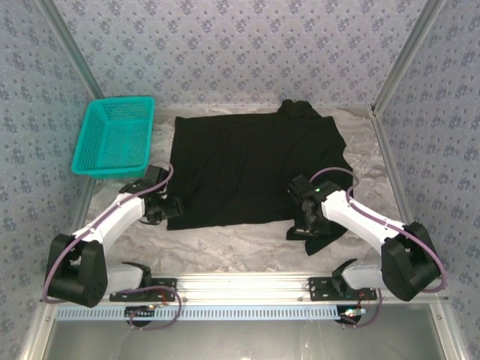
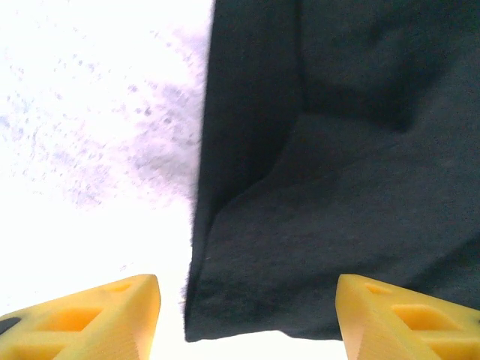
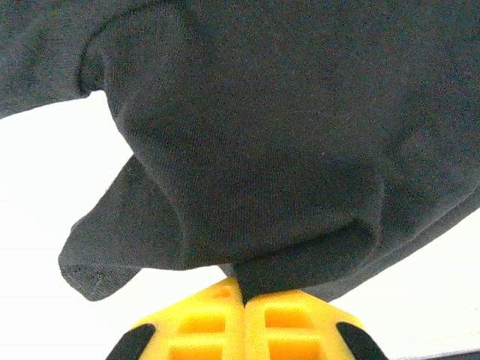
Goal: Fold the inside-out t-shirt
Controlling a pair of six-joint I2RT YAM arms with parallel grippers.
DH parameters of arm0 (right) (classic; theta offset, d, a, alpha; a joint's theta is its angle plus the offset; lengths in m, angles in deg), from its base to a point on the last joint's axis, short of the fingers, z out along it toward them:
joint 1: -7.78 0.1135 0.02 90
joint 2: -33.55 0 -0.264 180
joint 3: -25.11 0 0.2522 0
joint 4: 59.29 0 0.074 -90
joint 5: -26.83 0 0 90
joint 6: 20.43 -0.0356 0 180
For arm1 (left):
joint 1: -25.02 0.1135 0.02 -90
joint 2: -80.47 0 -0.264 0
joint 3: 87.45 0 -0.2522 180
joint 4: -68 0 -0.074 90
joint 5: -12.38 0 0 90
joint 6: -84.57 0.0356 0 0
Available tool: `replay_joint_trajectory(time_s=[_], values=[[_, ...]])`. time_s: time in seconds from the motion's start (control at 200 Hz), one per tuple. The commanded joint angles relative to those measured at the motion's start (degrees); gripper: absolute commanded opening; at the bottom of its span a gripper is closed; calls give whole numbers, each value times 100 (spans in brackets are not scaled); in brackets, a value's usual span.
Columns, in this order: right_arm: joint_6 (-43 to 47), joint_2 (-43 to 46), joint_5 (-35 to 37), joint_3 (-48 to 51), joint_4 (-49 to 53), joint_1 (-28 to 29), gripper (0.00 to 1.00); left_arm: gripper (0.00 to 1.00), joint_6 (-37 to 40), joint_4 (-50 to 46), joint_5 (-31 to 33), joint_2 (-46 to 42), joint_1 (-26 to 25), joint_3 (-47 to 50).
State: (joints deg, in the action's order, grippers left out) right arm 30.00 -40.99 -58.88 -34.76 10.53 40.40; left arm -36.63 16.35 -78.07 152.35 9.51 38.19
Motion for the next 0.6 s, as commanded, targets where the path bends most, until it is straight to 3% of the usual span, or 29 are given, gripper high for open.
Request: replay_joint_trajectory(time_s=[0.0,0.17,0.595], values=[[19,29,158,-76,169,-23,0,63,-278,71,-8,134,9,239],[111,1,152,-140,212,-50,0,57,-407,255,-135,247,4,477],[-91,345,408,-177,683,-111,0,16,-555,567,-329,190,-75,822]])
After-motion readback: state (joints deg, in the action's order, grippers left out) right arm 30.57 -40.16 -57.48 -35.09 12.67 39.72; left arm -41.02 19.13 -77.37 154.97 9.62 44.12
